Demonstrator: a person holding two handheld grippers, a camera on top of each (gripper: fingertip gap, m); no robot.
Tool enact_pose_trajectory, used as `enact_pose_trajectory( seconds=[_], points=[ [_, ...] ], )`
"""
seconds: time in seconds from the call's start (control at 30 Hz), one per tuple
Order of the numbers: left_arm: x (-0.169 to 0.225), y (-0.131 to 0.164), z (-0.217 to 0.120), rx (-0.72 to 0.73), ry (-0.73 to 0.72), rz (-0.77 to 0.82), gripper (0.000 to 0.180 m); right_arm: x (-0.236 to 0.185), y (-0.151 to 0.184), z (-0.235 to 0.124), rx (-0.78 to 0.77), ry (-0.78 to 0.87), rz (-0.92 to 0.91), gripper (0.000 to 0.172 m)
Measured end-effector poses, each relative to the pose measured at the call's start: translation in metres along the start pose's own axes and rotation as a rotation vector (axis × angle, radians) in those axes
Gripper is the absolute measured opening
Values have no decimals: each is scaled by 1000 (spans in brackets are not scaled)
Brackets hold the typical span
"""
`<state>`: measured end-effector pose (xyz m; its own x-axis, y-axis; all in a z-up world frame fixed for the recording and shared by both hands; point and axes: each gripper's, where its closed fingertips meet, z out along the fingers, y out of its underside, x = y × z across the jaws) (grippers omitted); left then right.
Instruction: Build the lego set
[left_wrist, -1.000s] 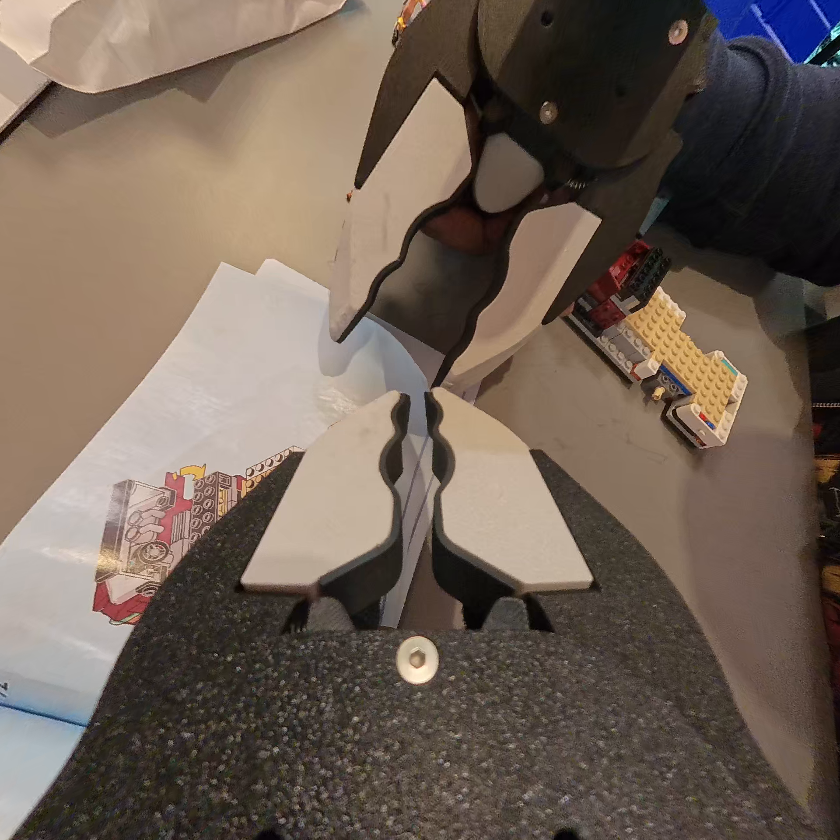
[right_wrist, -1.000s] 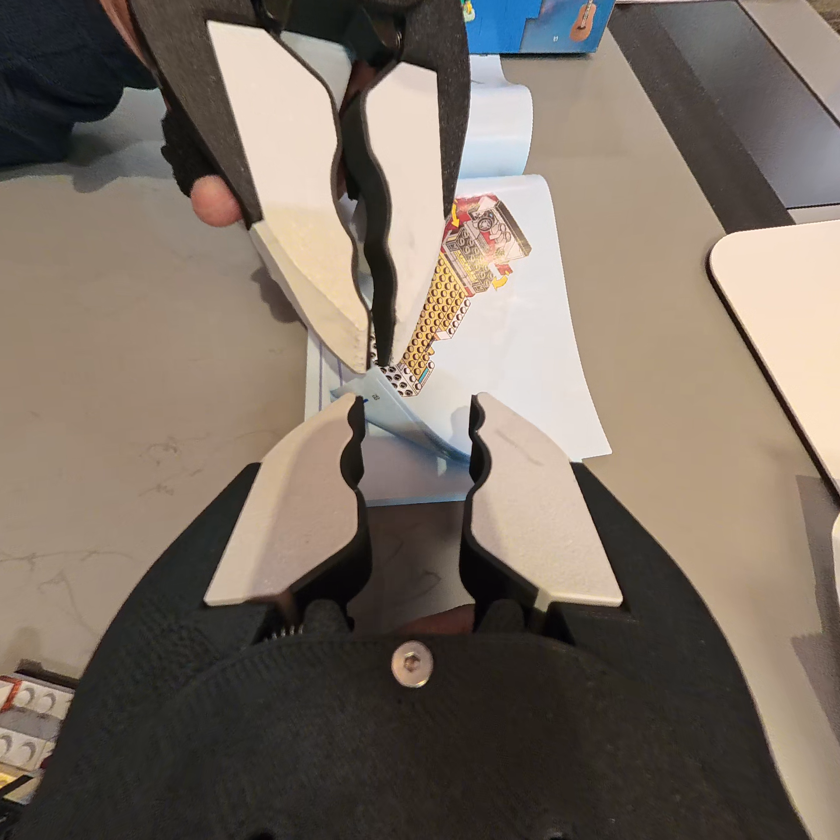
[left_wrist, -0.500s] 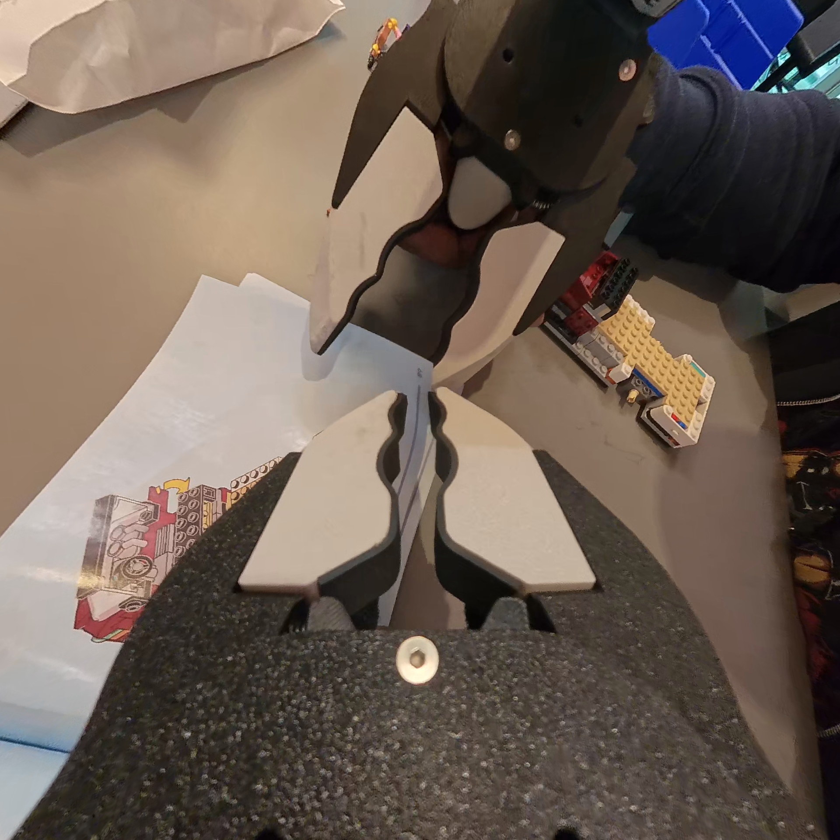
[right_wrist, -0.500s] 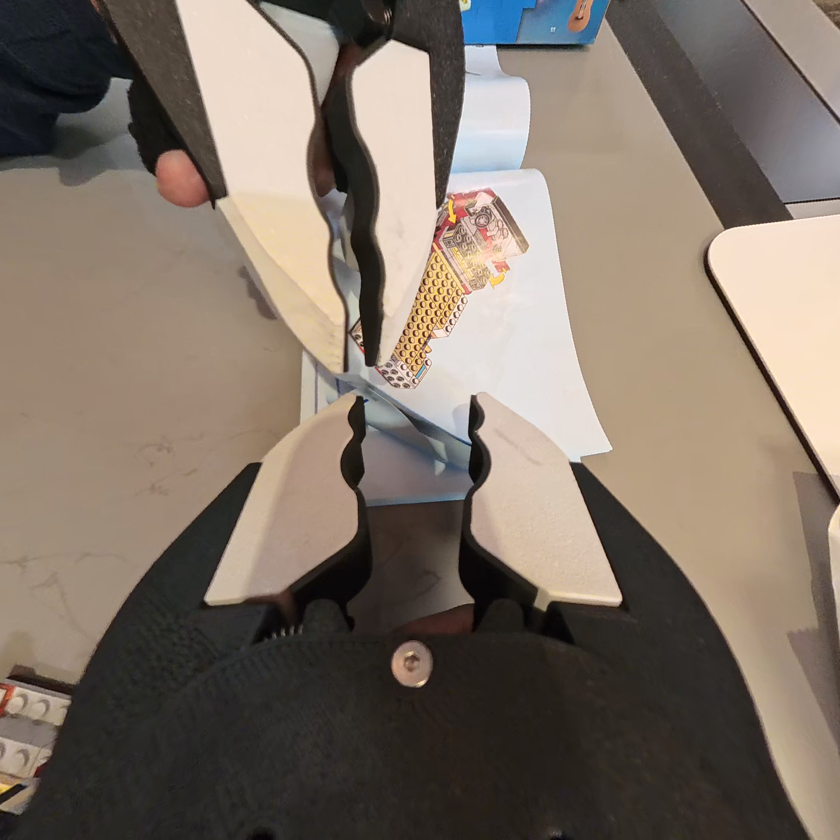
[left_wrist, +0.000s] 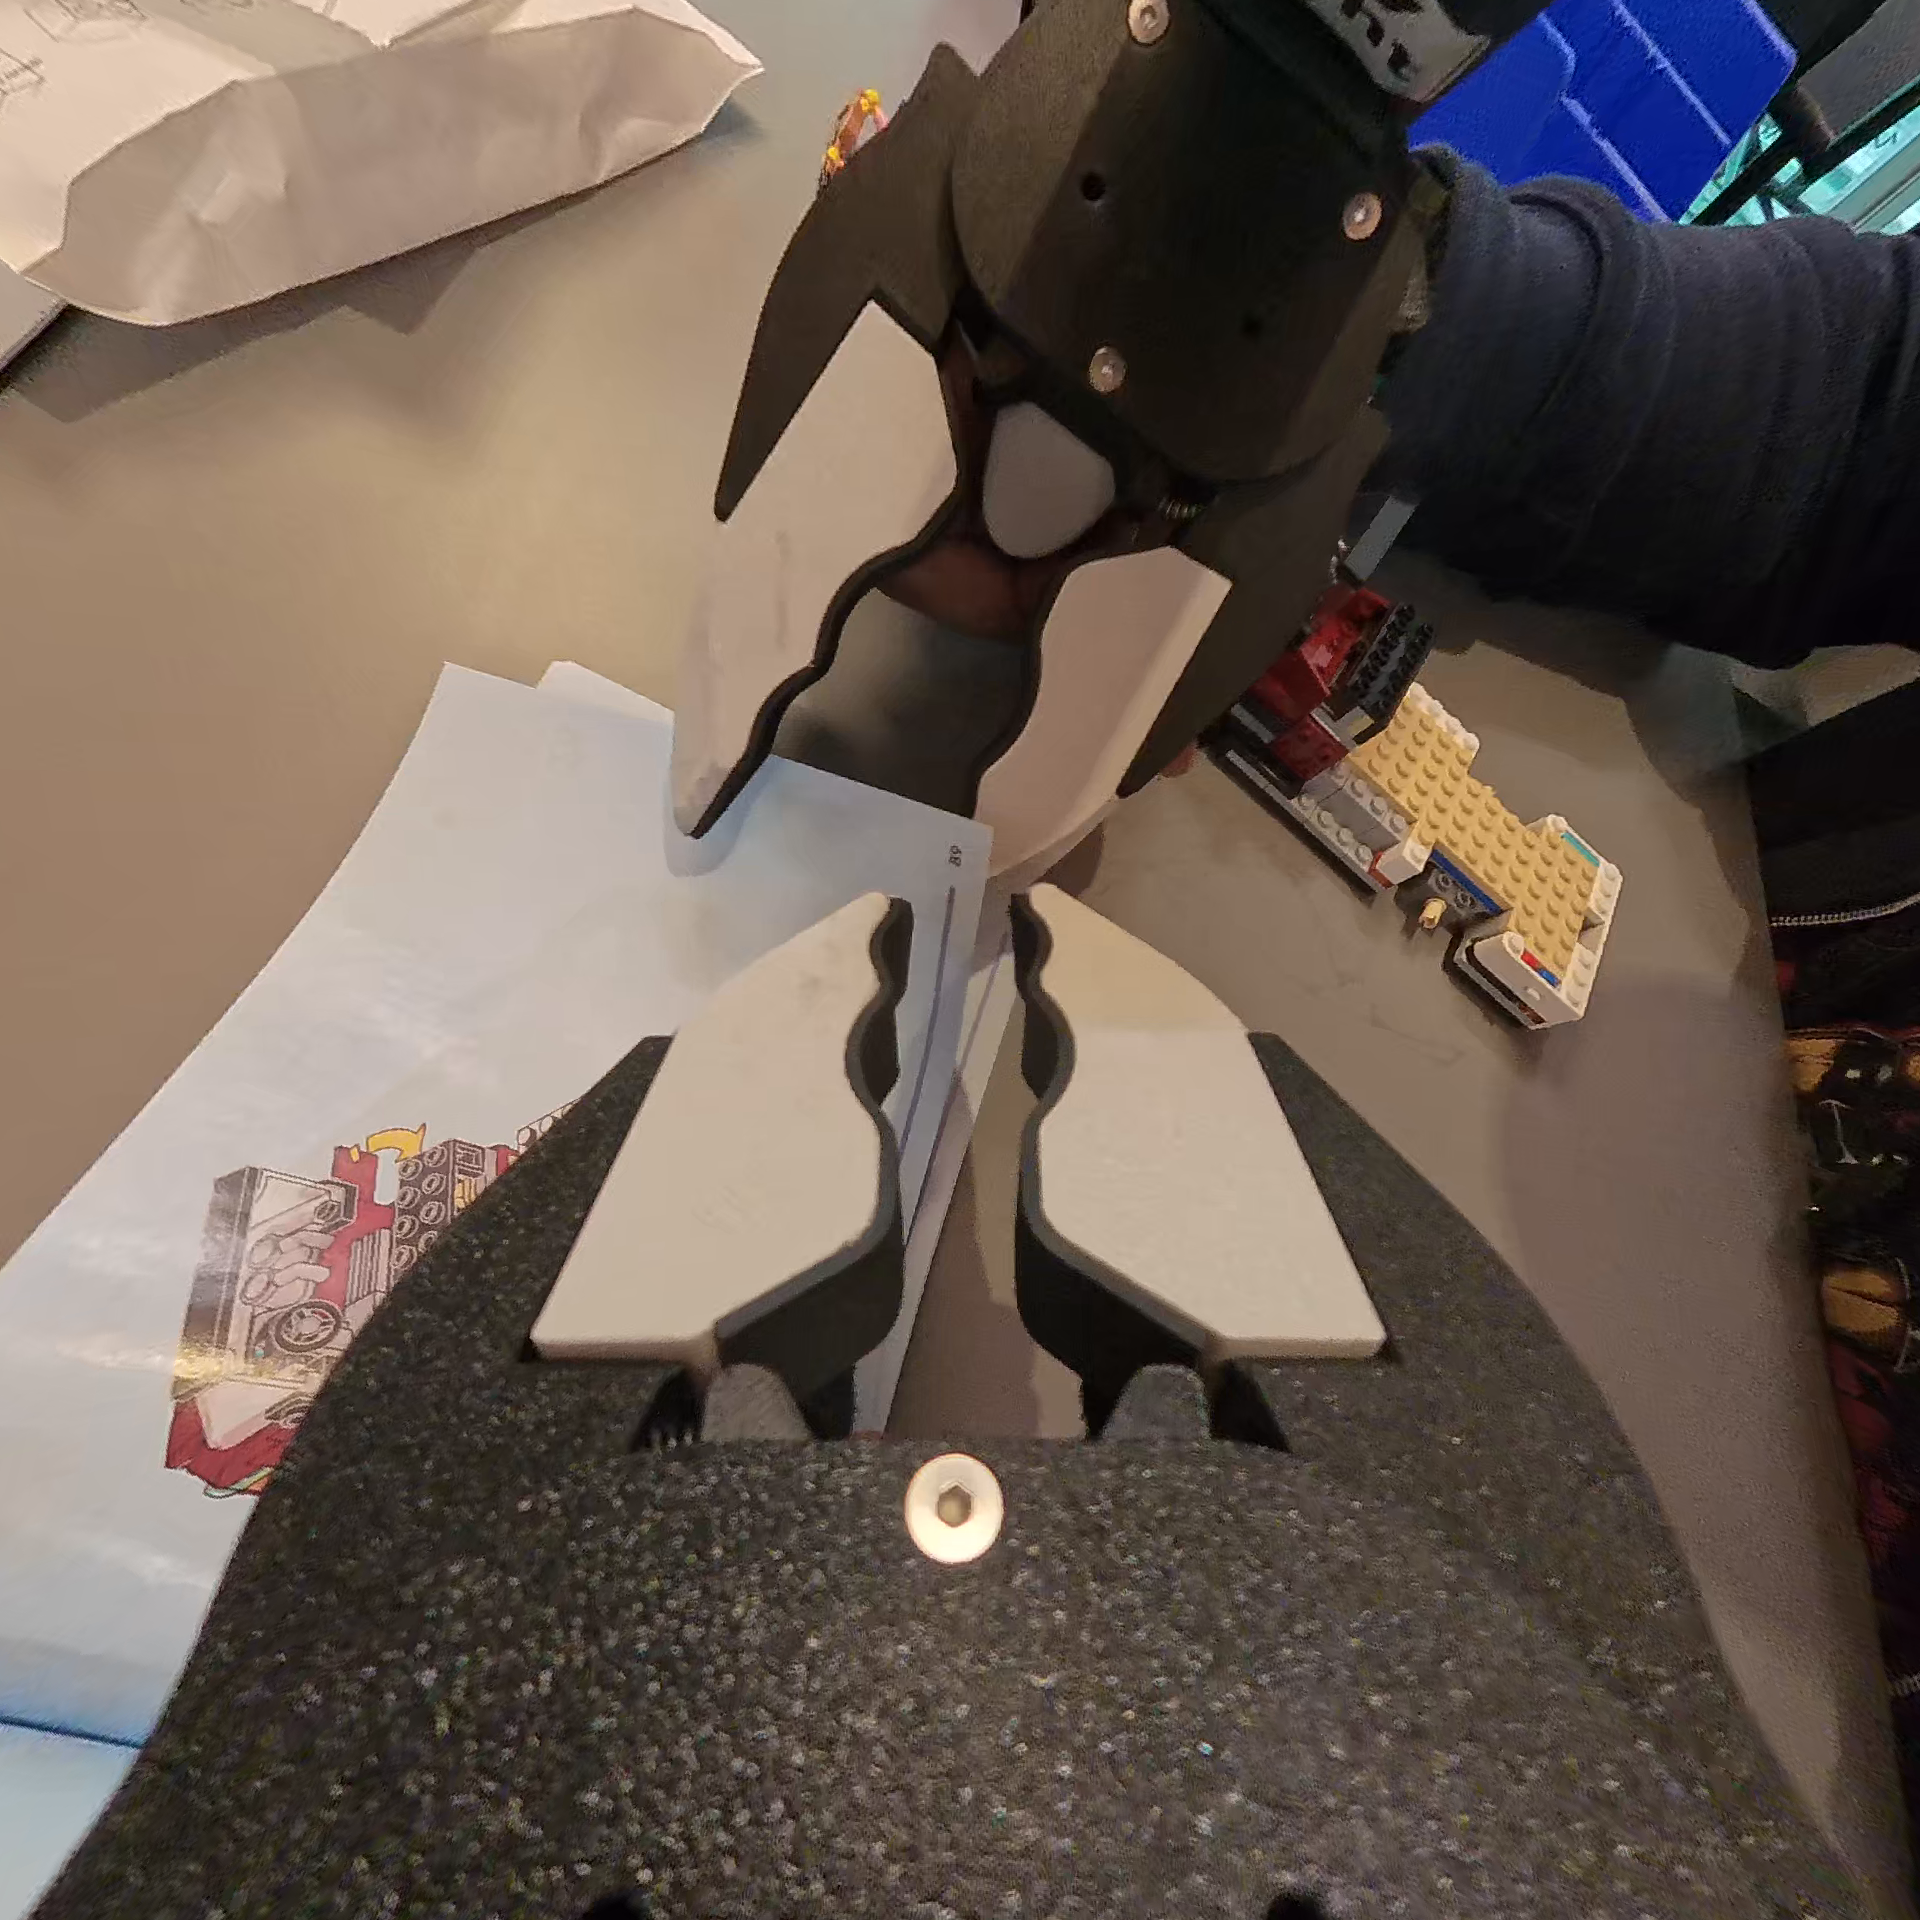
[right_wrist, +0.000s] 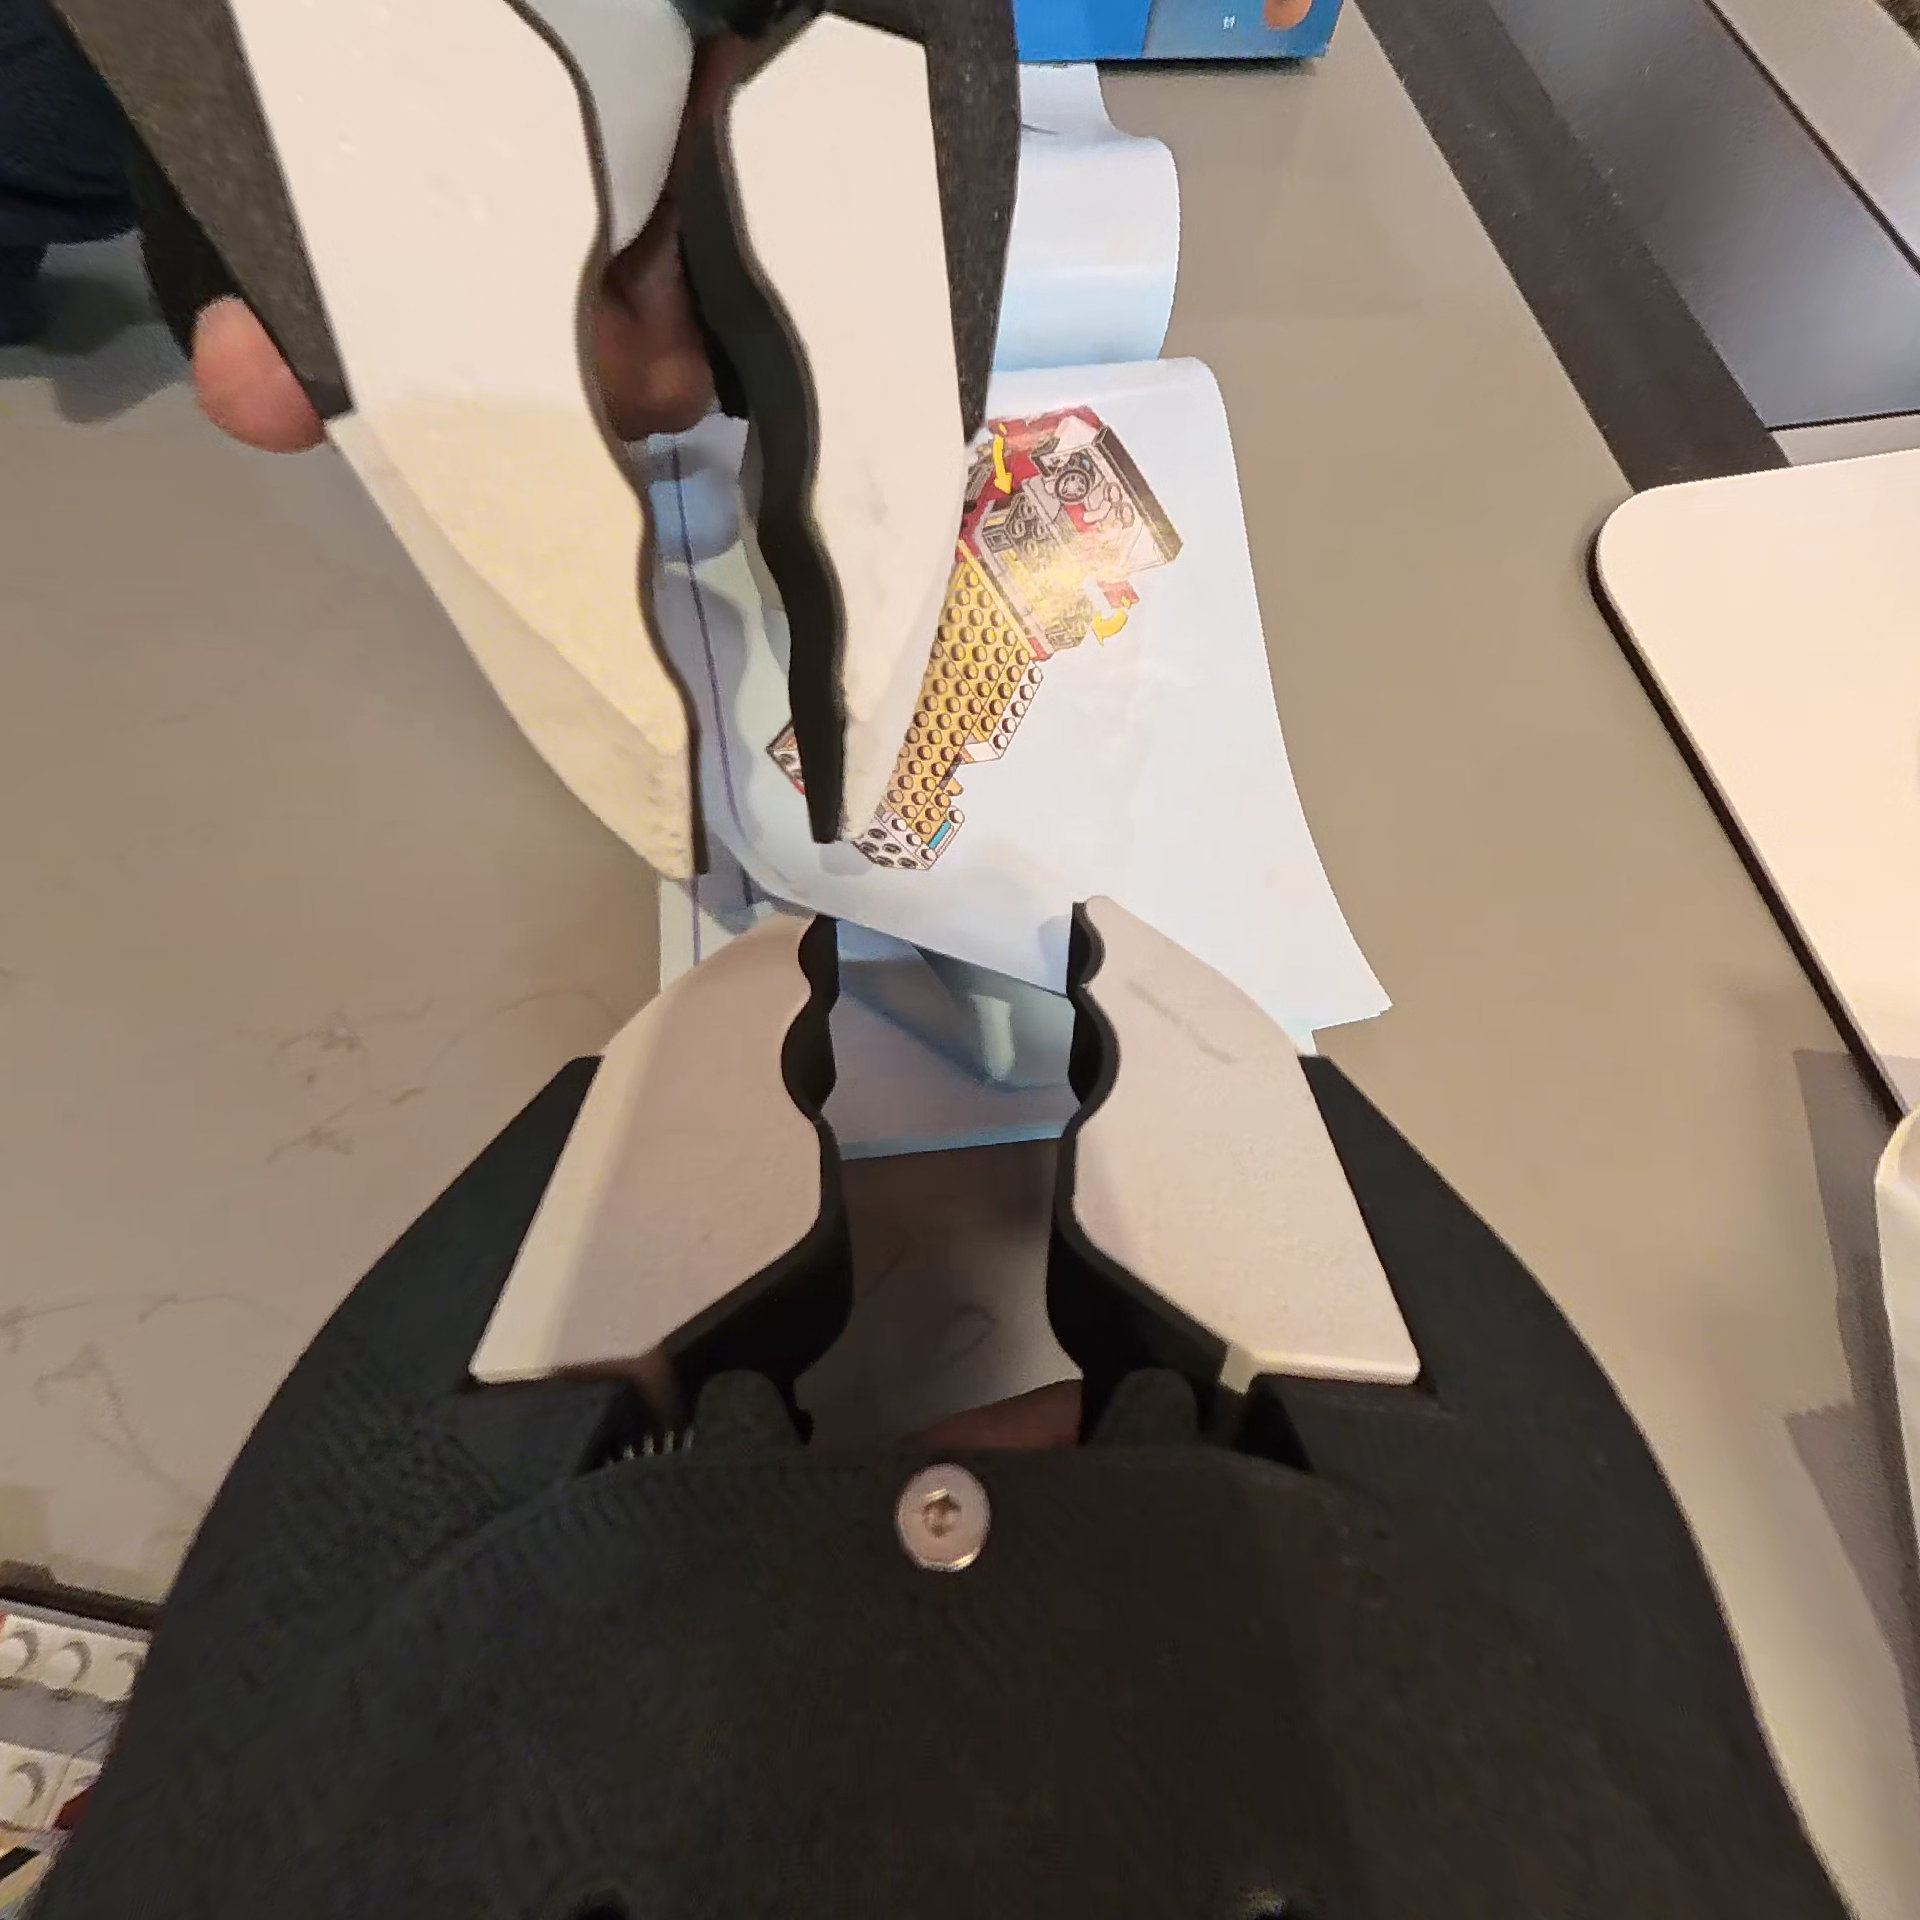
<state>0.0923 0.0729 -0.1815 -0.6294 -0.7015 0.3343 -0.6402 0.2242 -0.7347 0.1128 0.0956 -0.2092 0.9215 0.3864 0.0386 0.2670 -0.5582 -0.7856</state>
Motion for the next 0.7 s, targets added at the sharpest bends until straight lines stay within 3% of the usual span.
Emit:
enact_pose_trajectory(
  seconds=[0.27, 0.43, 0.7],
  points=[
    [-3, -3, -1, 18, -15, -7, 9, 0, 0, 1, -3, 4, 0, 42],
    [1, -2, 1, 6, -8, 11, 25, 1, 1, 1, -5, 6, 4, 42],
    [-2, -4, 3, 9, -42, 29, 10, 1, 1, 1, -6, 8, 3, 42]
  ],
)
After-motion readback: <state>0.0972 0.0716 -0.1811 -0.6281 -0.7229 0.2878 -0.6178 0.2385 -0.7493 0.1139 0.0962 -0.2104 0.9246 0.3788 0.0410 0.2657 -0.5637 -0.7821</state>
